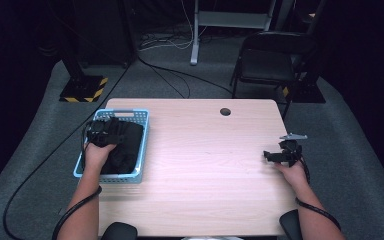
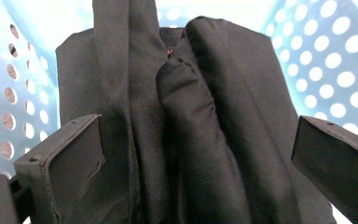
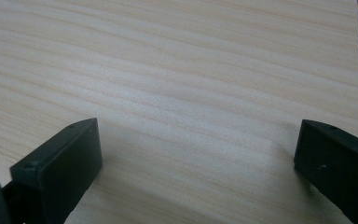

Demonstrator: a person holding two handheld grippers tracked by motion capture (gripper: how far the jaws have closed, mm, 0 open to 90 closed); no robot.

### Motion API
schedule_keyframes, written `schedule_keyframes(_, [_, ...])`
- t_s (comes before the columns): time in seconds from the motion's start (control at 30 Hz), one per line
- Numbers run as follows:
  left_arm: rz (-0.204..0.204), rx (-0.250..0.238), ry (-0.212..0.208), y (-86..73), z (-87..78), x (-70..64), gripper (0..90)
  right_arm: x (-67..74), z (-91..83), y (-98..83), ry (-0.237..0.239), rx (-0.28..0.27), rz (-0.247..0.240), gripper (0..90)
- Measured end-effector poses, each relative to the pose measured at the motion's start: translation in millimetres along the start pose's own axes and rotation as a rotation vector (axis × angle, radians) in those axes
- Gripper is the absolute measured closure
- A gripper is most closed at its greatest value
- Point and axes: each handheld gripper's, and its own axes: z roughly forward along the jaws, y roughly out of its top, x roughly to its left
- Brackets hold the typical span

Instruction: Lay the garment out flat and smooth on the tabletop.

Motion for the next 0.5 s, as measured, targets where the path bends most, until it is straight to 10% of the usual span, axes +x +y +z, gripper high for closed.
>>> schedule_keyframes(0.5, [-0.010,0.030,0.008,-4.2,10.8,1.4,2.1,0.0,0.0,0.0,0.000,0.000,0.000,0.0])
